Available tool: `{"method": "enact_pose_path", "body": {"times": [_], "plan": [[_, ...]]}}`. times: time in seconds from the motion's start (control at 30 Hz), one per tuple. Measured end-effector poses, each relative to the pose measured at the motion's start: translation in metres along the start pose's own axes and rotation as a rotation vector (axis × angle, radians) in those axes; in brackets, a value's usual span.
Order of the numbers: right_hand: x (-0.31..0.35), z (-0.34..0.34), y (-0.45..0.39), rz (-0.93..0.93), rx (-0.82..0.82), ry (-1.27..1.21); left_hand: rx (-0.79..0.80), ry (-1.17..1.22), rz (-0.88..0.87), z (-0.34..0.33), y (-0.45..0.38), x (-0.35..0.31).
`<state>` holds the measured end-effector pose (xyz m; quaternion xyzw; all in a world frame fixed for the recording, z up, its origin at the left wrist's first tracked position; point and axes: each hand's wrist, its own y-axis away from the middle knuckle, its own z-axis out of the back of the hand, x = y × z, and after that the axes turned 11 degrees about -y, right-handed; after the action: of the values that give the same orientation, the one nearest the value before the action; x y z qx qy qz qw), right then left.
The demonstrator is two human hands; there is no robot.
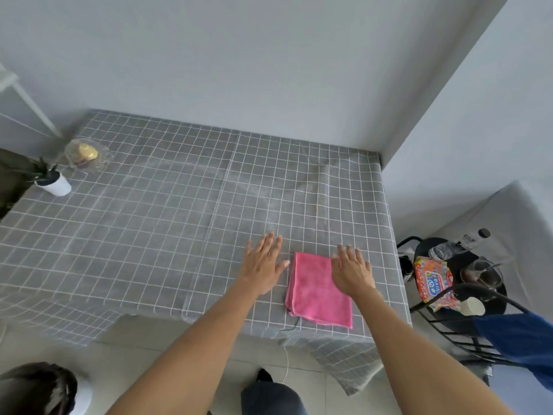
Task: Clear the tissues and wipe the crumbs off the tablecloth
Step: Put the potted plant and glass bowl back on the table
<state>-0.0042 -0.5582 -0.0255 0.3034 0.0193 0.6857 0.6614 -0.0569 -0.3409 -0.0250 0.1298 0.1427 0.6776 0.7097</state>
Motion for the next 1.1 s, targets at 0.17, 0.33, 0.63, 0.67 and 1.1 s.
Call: {"method": "enact_pose_path", "body": {"times": [0.17, 0.33, 0.63, 0.67, 1.1], "plan": [[0.073, -0.001, 0.0, 0.071, 0.016, 0.041, 0.027, 0.038, 0.163, 0.02, 0.026, 0.079], [0.165, -0.033, 0.01, 0.191, 0.073, 0.106, 0.074, 0.034, 0.314, 0.017, 0.075, 0.168], [0.311, -0.11, 0.028, 0.372, 0.152, 0.176, 0.09, 0.052, 0.488, -0.007, 0.159, 0.309], [0.323, -0.117, 0.029, 0.39, 0.157, 0.184, 0.089, 0.048, 0.51, -0.01, 0.167, 0.321], [0.438, -0.155, -0.031, 0.527, 0.256, 0.274, 0.085, 0.173, 0.665, -0.025, 0.167, 0.414]]}}
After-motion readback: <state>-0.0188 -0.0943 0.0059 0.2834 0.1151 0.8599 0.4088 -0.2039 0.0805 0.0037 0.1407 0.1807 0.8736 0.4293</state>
